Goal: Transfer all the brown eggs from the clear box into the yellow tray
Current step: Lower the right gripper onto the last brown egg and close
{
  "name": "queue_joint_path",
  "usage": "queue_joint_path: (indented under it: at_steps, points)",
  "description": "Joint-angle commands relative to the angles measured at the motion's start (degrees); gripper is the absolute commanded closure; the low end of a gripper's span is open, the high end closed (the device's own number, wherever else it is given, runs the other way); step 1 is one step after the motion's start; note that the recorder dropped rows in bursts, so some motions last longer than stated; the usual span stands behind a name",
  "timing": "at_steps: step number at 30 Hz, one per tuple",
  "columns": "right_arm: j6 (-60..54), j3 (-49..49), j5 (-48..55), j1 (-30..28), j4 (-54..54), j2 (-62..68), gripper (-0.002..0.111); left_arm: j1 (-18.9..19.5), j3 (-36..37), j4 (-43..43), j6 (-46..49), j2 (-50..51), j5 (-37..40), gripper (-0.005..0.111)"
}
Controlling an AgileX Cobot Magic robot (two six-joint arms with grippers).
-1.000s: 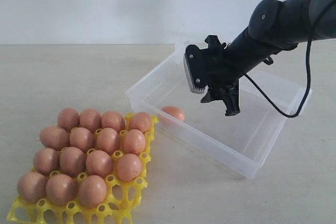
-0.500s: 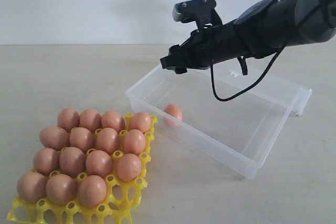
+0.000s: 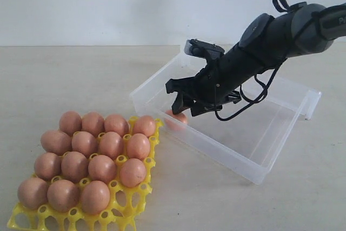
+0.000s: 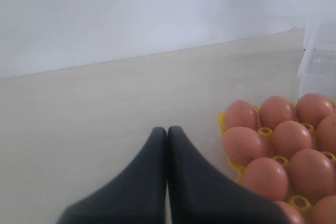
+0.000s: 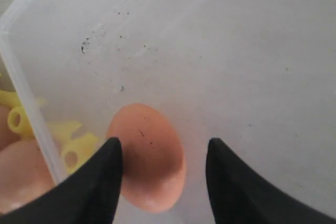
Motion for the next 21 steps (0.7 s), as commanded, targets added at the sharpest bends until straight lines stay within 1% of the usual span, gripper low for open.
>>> queue_joint_path:
  at_steps: [1, 4, 6, 9, 14, 18, 21]
  points:
    - [0.94, -1.78, 1.32, -0.37, -2.06, 0.24, 0.057, -0.51, 0.18, 0.05, -0.06, -0.1, -0.69, 0.111]
    - [-1.01, -3.28, 4.71, -0.37, -3.49, 0.24, 0.046, -0.51, 0.18, 0.05, -0.06, -0.1, -0.69, 0.111]
    - [-3.48, -4.04, 7.23, -0.37, -4.93, 0.24, 0.042, -0.51, 0.18, 0.05, -0.06, -0.1, -0.69, 0.111]
    - [-8.51, -4.3, 6.44, -0.37, -5.46, 0.24, 0.042, -0.51, 0.18, 0.05, -0.06, -0.1, -0.69, 0.111]
    - [-22.44, -4.32, 4.85, -0.37, -9.47, 0.24, 0.042, -0.51, 0.18, 0.05, -0.06, -0.1, -0.69, 0.111]
    - [-35.81, -4.32, 5.7, -0.37, -11.09, 0.24, 0.042, -0.51, 0.18, 0.05, -0.06, -0.1, -0.69, 0.111]
    - [-46.43, -4.32, 5.83, 0.68, -11.18, 0.24, 0.042, -0.51, 0.18, 0.05, -0.06, -0.1, -0.69, 0.111]
